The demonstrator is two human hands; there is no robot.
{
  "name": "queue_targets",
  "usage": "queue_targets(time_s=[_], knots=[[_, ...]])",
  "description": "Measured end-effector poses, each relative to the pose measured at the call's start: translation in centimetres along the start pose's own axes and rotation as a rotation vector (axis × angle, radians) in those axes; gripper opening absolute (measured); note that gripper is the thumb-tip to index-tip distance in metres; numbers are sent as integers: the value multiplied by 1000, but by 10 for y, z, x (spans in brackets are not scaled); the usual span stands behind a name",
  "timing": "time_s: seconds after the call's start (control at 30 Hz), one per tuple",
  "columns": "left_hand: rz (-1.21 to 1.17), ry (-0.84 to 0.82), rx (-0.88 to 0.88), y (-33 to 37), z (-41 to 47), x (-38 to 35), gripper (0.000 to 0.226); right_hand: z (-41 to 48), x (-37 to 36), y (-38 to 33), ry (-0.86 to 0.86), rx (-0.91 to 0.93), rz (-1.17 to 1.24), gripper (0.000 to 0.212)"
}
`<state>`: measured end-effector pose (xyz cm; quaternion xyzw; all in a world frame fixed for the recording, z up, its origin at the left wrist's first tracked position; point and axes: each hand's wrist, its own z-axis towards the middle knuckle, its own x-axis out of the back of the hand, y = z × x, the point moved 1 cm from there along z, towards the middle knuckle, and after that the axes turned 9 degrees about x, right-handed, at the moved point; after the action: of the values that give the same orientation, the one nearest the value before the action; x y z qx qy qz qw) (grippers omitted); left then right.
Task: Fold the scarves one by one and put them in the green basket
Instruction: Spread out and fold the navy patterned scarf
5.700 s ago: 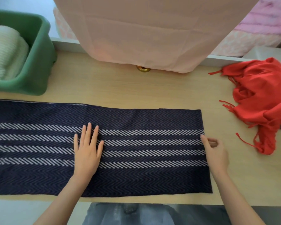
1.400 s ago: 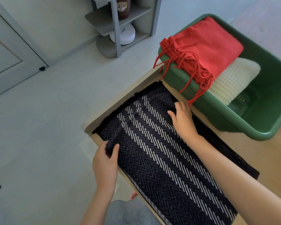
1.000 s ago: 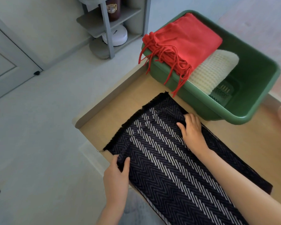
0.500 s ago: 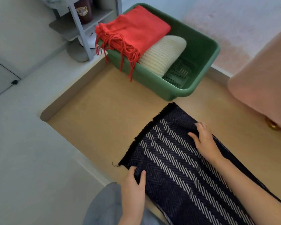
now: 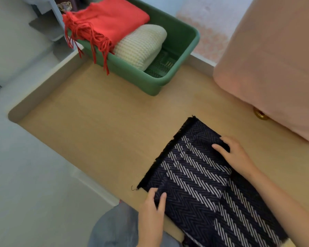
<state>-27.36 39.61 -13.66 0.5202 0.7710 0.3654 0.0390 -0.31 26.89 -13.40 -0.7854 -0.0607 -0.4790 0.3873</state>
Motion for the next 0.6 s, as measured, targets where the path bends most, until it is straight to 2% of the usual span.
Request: queue_targets(time_s=[0.07, 0.17, 0.3, 0.47, 0.53, 0.6], knots=[[-42, 26, -48, 9, 1, 9, 6, 6, 3, -12, 38, -35, 143, 28], [-64, 74, -133, 26, 3, 20, 12, 22, 6, -31, 98, -39, 311, 6], [-112, 170, -147, 36, 14, 28, 15, 45, 5, -38, 182, -29, 391, 13], [-82, 221, 16, 31, 36, 35, 26, 67, -9, -39, 100, -96, 262, 8], [-47, 215, 15, 32, 40, 35, 23, 73, -13, -41, 99, -136, 220, 23], [-36, 201, 1, 35, 40, 36, 20, 76, -17, -42, 135, -141, 152, 27]])
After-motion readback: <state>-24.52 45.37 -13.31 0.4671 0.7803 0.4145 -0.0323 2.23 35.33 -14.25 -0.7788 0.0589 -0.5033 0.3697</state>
